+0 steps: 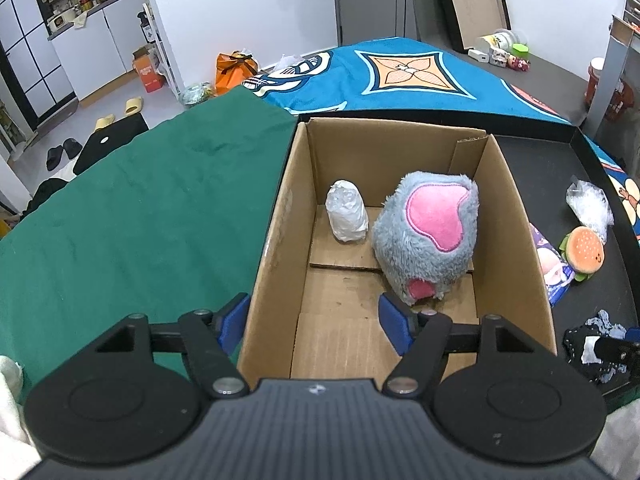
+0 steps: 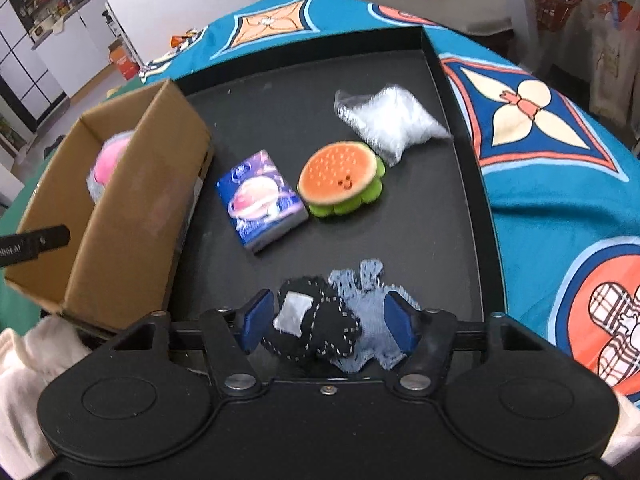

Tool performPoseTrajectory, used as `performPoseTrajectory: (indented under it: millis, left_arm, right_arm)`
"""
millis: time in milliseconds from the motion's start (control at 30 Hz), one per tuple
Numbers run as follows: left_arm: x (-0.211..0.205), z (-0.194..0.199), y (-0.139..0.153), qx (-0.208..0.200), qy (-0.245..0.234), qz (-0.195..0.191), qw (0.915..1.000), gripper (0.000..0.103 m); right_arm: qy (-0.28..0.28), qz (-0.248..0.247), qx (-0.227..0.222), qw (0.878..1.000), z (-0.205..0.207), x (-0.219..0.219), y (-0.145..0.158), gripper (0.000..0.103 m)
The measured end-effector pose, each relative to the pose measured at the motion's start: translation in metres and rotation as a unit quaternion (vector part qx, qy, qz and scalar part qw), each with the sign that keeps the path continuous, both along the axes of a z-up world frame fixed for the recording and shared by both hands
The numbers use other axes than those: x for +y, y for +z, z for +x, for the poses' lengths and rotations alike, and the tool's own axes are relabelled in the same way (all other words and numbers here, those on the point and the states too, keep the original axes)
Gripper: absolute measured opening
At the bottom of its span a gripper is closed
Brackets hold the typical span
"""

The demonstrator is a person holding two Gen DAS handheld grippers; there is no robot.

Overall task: Organize soft objects
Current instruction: 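Grasp the black knit item with the right tool, then carry the black knit item into the box and release it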

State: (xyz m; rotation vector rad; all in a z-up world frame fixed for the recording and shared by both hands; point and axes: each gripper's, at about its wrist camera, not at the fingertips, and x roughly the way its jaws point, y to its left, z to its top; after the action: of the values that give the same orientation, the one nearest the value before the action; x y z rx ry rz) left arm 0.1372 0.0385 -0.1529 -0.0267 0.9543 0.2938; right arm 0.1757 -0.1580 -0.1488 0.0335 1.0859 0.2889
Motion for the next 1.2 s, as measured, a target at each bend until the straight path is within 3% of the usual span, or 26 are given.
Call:
performPoseTrajectory:
  millis: [100, 167, 233, 267, 333, 367, 1200]
  left_arm:
    - [-0.001, 0.001, -0.001, 0.001, 0.0, 0.002, 1.0, 0.069]
    - [-0.001, 0.001, -0.002, 0.004, 0.0, 0.003, 1.0, 0.069]
    - [-0.002, 0.001, -0.002, 0.005, -0.003, 0.005, 1.0, 0.069]
    - [-0.003, 0.001, -0.002, 0.005, -0.003, 0.006, 1.0, 0.069]
    - [-0.003, 0.001, -0.002, 0.004, -0.003, 0.005, 1.0, 0.069]
    - [-0.003, 0.001, -0.002, 0.004, -0.002, 0.004, 1.0, 0.069]
    - [0.011, -0.007, 0.001, -0.013, 0.014, -0.019, 0.9996, 0.069]
  right_arm:
    - [0.004, -0.001, 0.004, 1.0, -0.002, 0.001, -0.004, 0.06]
    - [0.013, -0.006, 0.002, 1.0, -0.004, 0.004, -0.005, 0.055]
    - [0.02, -0.016, -0.003, 1.0, -0.005, 0.006, -0.005, 0.038]
    - [0.02, -0.018, -0.005, 1.0, -0.005, 0.006, -0.004, 0.035]
    - [0.024, -0.01, -0.003, 1.0, -0.004, 0.005, -0.003, 0.017]
    - [0.025, -0.012, -0.004, 1.0, -0.003, 0.006, -0.002, 0.014]
    - [0.023, 0.016, -0.074, 0.997, 0.019, 0.022, 0.043, 0.004]
